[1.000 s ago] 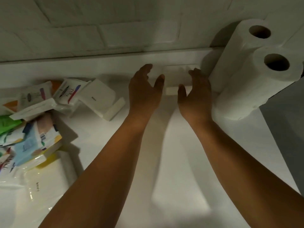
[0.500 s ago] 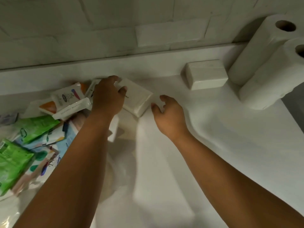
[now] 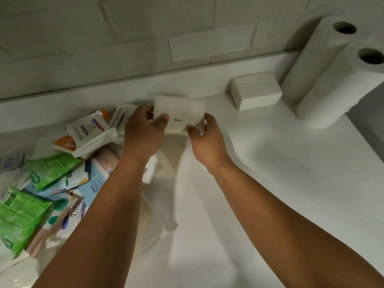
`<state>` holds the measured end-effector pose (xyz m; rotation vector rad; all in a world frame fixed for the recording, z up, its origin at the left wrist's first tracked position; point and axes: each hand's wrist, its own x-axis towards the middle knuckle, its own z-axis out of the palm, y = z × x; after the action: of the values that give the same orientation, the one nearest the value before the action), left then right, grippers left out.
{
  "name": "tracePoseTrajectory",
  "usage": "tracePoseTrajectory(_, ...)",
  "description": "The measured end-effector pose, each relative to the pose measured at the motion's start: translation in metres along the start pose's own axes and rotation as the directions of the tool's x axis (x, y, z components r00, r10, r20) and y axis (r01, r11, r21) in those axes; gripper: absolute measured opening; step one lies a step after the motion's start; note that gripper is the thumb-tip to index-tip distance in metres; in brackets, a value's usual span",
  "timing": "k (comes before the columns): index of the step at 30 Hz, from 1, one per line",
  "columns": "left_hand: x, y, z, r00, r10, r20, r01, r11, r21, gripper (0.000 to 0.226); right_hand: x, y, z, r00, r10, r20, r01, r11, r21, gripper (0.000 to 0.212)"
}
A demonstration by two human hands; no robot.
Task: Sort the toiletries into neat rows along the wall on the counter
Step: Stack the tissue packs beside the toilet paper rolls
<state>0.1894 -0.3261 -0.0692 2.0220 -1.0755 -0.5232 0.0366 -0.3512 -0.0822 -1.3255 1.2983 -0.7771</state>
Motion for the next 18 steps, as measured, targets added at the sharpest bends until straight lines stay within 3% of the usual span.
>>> tracePoseTrajectory(4, -0.009, 0.011, 0.014, 1.000, -0.009, 0.009, 0.010, 0.992, -0.127, 0.038, 0.002, 0.002, -0.031, 0.996, -0.015, -0.090, 0.024, 0.995, 0.097, 0.041)
tracePoseTrajectory(9, -0.030, 0.041, 0.043, 0.997, 0.042, 0.061, -0.030, 0.983, -0.181, 0.049, 0.005, 0.008, -0.088, 0.983, -0.116, -0.145, 0.119, 0.993, 0.013, 0.037)
tracePoseTrajectory(13, -0.048, 0.073, 0.075, 0.997, 0.059, 0.056, -0.039, 0.951, -0.308, 0.043, 0.006, 0.010, -0.132, 0.976, -0.076, -0.202, 0.111, 0.979, 0.169, 0.024)
tracePoseTrajectory(16, -0.063, 0.099, 0.100, 0.998, 0.037, 0.042, -0.016, 0.912, -0.410, 0.032, 0.009, 0.010, -0.163, 0.965, -0.050, -0.258, 0.100, 0.978, 0.185, 0.041)
tracePoseTrajectory(18, -0.068, 0.113, 0.114, 0.999, 0.037, 0.002, -0.032, 0.885, -0.464, 0.032, 0.016, 0.012, -0.179, 0.962, -0.062, -0.267, 0.117, 0.973, 0.197, 0.034)
